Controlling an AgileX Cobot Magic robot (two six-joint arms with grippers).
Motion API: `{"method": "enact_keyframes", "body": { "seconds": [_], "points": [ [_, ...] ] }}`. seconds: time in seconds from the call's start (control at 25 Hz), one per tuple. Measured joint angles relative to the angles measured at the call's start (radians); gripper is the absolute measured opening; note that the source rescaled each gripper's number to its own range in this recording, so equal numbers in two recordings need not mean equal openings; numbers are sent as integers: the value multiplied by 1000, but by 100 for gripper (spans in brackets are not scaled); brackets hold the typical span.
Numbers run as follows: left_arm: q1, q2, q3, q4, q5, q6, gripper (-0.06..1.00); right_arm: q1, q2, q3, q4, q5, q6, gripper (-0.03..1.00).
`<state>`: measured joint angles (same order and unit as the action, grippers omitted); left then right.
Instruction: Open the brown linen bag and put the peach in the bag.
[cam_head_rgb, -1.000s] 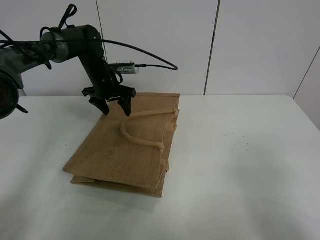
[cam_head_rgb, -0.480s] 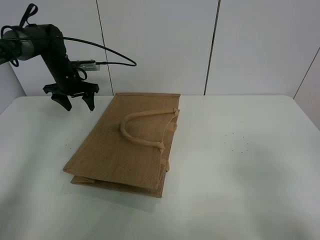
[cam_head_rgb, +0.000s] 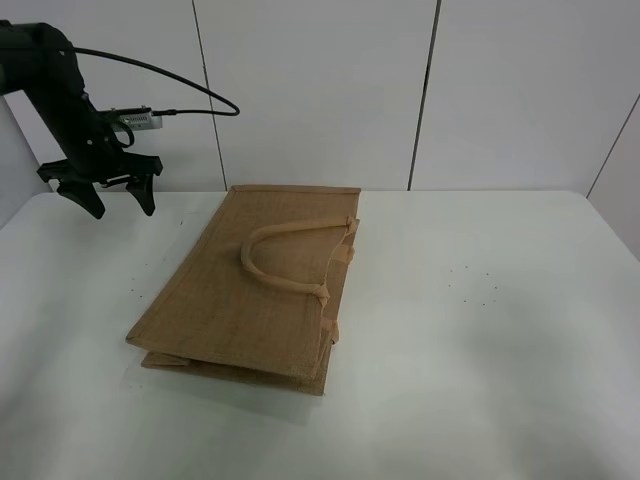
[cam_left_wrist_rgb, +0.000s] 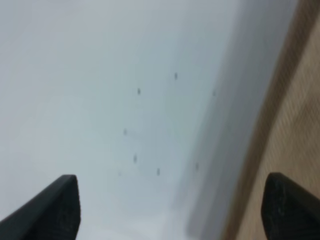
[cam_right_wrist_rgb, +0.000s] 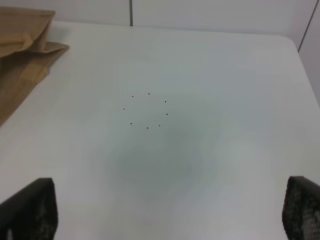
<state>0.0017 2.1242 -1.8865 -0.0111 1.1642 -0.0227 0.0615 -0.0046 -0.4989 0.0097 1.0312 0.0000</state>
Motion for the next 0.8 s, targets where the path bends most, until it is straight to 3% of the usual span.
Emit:
{"method": "enact_keyframes", "body": {
  "seconds": [0.44,0.8],
  "points": [
    [0,-519,438,3,1,0,98,0,0,4,0,0,0,100],
    [0,-1038,929,11,2,3,99,0,0,4,0,0,0,100]
  ]
}}
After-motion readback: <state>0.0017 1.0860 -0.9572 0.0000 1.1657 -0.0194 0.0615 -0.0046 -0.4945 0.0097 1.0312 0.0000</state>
